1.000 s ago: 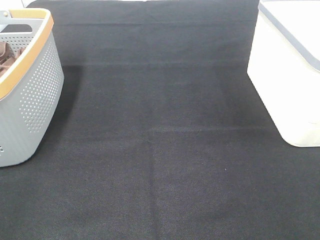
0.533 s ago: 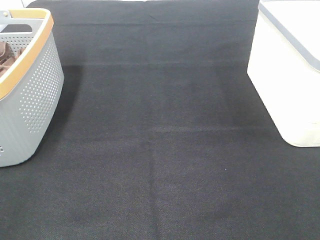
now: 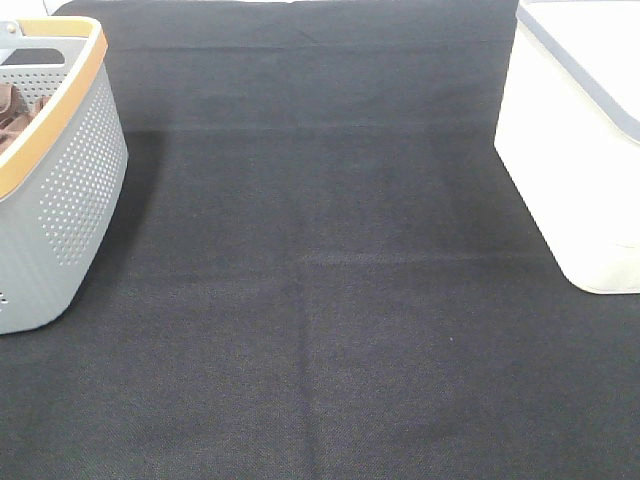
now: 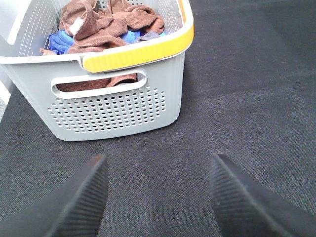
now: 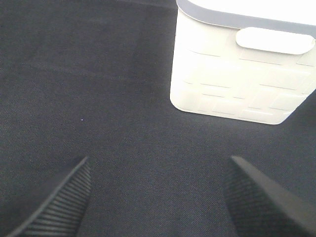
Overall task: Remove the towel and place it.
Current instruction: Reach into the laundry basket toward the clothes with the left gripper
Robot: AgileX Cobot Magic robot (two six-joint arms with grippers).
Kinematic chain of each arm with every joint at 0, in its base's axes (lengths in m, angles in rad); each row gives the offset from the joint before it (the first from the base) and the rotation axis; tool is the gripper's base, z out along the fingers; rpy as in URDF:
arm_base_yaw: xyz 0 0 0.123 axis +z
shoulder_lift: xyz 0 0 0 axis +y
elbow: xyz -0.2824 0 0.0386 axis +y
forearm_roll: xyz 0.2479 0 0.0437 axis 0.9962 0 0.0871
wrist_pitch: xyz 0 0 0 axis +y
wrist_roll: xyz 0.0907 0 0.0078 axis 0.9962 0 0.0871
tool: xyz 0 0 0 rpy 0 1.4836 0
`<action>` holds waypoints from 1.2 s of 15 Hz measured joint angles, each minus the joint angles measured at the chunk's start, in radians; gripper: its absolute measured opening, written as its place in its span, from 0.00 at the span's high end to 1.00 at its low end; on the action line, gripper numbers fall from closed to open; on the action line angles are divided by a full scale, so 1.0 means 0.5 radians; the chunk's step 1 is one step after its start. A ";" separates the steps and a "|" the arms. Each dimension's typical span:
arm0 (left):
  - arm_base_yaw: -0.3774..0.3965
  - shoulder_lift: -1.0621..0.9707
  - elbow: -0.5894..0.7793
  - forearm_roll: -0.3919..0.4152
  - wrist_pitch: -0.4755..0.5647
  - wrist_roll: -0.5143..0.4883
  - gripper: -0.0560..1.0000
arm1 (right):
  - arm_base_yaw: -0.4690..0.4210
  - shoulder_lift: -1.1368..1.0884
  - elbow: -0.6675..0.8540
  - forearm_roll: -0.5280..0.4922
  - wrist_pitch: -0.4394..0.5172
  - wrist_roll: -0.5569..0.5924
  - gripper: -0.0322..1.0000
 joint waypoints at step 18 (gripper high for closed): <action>0.000 0.000 0.000 0.000 0.000 0.000 0.40 | 0.000 0.000 0.000 0.000 0.000 0.000 0.28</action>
